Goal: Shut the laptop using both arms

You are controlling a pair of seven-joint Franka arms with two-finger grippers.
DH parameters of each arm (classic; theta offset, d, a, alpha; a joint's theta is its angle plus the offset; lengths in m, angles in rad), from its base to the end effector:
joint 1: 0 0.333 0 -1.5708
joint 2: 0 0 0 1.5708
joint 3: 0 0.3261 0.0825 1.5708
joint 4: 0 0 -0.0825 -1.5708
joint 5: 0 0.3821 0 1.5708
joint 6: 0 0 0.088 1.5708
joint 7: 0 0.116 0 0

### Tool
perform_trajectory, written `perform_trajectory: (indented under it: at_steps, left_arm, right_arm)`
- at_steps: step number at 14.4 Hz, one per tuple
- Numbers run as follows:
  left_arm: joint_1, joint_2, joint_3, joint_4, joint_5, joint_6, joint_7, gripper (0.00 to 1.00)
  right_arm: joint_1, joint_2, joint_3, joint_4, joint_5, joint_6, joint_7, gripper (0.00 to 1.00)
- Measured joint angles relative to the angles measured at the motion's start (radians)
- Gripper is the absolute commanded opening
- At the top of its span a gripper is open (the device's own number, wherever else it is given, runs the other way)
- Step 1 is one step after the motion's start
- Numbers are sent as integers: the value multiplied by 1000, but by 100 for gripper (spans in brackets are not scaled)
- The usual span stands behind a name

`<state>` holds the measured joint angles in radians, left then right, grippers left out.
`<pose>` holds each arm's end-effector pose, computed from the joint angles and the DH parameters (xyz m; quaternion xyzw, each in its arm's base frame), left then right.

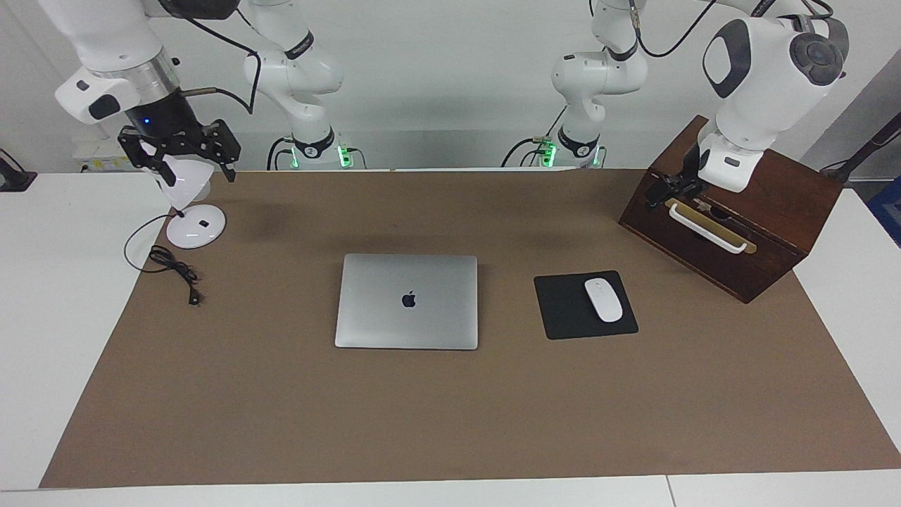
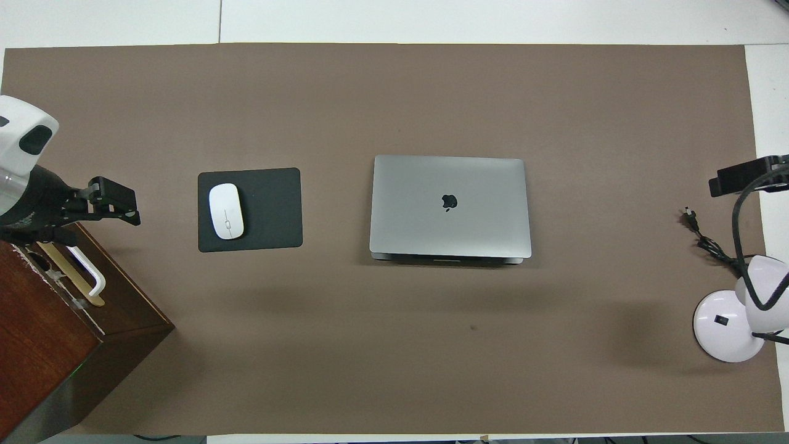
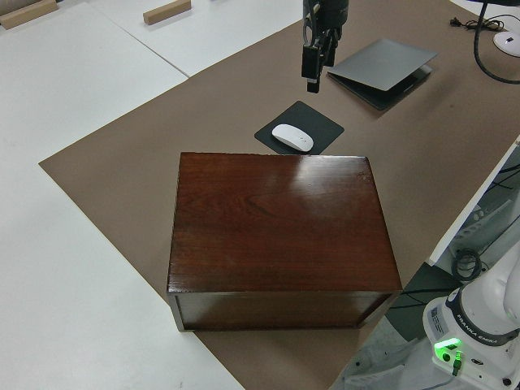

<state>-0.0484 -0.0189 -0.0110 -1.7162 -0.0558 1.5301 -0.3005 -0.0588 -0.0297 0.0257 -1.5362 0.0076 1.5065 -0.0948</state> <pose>0.5319 -0.0384 0.5654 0.9887 0.1210 -0.0871 0.0124 0.5365 -0.0166 0.6523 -0.9995 -0.0311 -0.0002 0.0034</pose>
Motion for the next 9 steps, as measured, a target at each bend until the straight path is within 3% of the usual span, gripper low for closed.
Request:
perform_trajectory:
  at_steps: [9]
  left_arm:
    - [0, 6, -10, 36, 0, -14, 68, 100]
  right_arm:
    - [-4, -12, -4, -15, 0, -33, 0, 100]
